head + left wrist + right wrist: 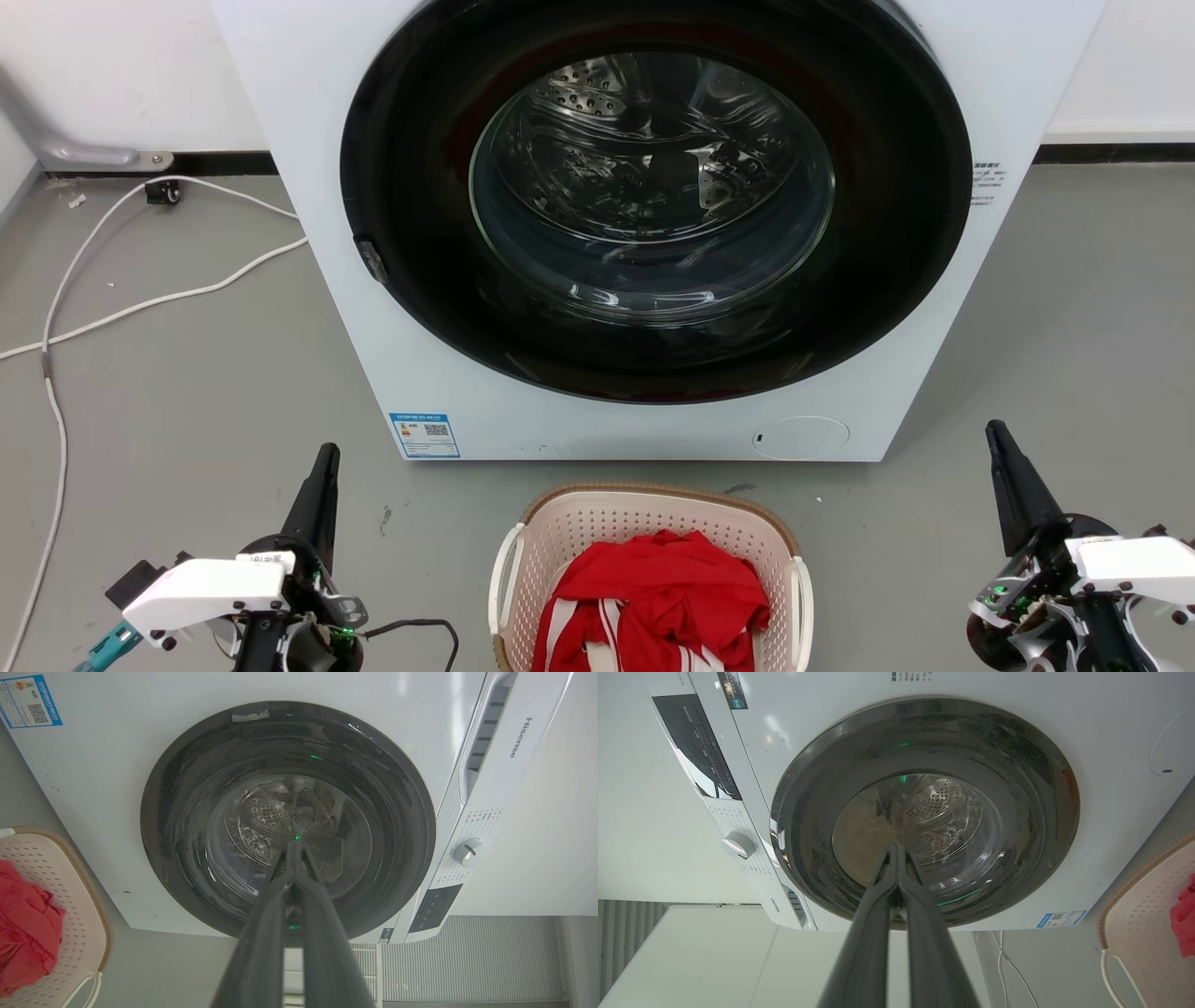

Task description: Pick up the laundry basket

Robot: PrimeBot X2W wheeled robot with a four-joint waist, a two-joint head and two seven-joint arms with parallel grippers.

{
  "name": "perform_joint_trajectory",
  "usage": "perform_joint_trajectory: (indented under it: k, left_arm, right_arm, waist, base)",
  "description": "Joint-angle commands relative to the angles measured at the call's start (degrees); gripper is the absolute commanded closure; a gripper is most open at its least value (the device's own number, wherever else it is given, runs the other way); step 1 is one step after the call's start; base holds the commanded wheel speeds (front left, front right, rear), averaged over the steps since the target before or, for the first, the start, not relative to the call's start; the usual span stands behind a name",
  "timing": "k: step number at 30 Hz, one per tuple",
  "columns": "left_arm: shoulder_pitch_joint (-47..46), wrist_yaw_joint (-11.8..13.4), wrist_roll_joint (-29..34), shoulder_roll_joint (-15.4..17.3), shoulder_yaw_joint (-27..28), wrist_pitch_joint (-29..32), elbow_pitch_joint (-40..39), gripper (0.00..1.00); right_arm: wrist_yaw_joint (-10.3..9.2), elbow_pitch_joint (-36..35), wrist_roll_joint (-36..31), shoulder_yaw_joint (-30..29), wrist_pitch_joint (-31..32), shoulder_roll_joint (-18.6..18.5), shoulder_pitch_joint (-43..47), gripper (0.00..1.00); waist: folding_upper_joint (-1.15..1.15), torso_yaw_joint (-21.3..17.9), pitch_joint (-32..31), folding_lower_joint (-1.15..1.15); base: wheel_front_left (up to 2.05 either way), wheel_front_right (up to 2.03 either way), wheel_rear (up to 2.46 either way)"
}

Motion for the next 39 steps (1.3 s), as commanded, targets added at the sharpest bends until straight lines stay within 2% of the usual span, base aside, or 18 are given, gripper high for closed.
perform_joint_trajectory:
  k: [1,17,18,29,35,39]
  left_arm:
    - [-0.4,0.0,0.4,-0.3,0.3,0.2,0.1,1.0]
    - [0.0,0.0,0.4,-0.4,0.4,0.4,0.0,1.0]
    - [0.1,0.0,0.4,-0.4,0.4,0.4,0.3,0.0]
    - [0.4,0.0,2.1,-0.6,-2.6,-2.4,-0.8,0.0]
    - [0.2,0.0,4.9,-0.5,-3.6,-3.7,-2.3,0.0]
    - [0.2,0.0,8.9,-0.6,-4.1,-4.7,-3.7,0.0]
  right_arm:
    - [0.02,0.1,-0.2,-0.2,0.2,0.0,-0.8,1.0]
    - [0.0,0.0,-0.2,-0.3,0.3,0.2,0.0,1.0]
    - [0.01,0.2,-0.2,-0.3,0.2,0.2,0.1,0.0]
    - [0.0,-1.4,-2.0,1.9,-2.6,0.4,1.3,0.0]
    - [0.0,-2.3,-5.7,2.4,-3.9,0.5,1.6,0.0]
    - [0.0,-3.1,-10.8,2.2,-4.9,0.5,1.9,0.0]
  waist:
    - [0.0,0.0,0.0,0.0]
    - [0.0,0.0,0.0,0.0]
    - [0.0,0.0,0.0,0.0]
    - [0.0,0.0,0.0,0.0]
    - [0.0,0.0,0.1,0.0]
    - [0.0,0.0,0.2,0.0]
  base:
    - [0.0,0.0,0.0]
    - [0.0,0.0,0.0]
    - [0.0,0.0,0.0]
    - [0.0,0.0,0.0]
    - [0.0,0.0,0.0]
    - [0.0,0.0,0.0]
